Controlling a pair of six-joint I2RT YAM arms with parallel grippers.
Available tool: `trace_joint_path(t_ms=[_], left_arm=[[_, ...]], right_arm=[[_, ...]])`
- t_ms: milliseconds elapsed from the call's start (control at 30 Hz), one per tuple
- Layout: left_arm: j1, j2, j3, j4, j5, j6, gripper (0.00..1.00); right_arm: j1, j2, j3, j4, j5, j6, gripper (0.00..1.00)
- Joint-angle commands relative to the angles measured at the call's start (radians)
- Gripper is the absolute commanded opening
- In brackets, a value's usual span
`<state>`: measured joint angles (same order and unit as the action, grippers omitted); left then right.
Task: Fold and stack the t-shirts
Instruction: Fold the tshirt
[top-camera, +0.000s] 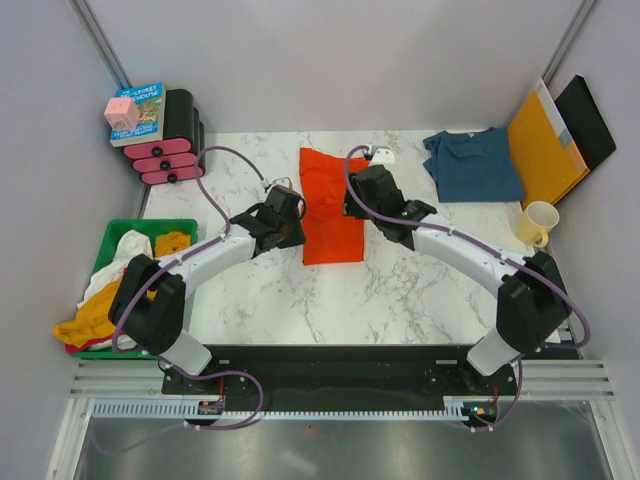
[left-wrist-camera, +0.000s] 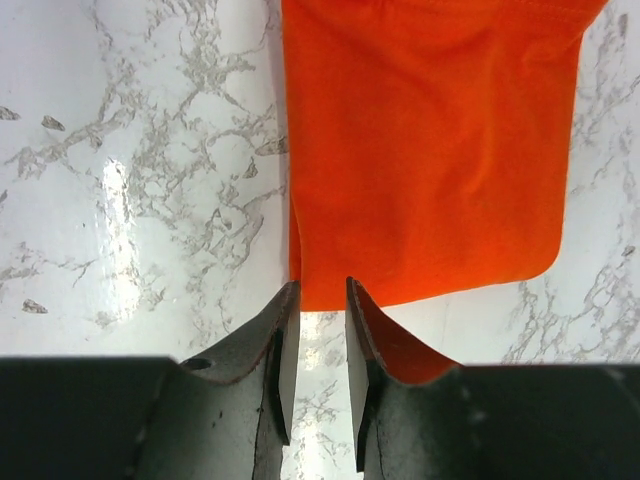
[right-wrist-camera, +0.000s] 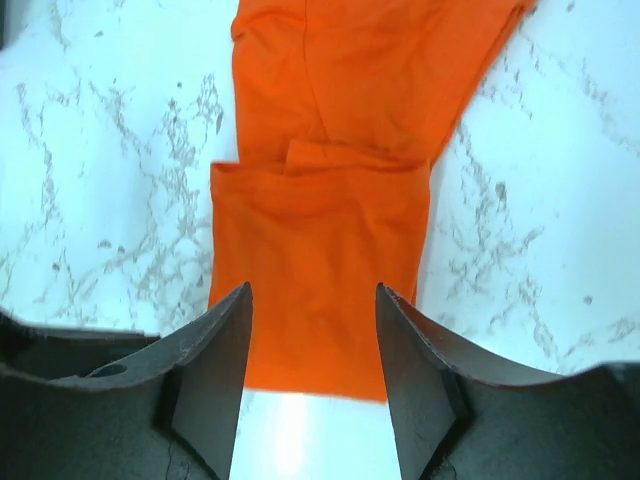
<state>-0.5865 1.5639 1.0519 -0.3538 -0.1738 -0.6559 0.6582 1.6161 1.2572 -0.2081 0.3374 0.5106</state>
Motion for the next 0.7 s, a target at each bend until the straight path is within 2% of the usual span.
trace_joint_path(t_ms=[0,167,433,667], left_arm=[[-0.006,-0.007,-0.097,0.091,0.065,-0.045,0.31],[-0.009,0.025,-0.156,0.148,0.094,-0.077,0.29],[-0.012,0.002,-0.165,0.156,0.096,-0.07,0.33],[-0.012,-0.073,-0.156,0.147,0.069,-0.065,0.34]], right_arm=[[0.023,-0.044,-0.221,-0.043,0.015,0.054,0.6],[0.043,-0.045,-0.349,-0.005,-0.009,0.112,0.61],[0.055,0.016,-0.332,0.022,0.012,0.114,0.62],[0.055,-0.056,-0.32,0.009,0.041,0.117,0.62]])
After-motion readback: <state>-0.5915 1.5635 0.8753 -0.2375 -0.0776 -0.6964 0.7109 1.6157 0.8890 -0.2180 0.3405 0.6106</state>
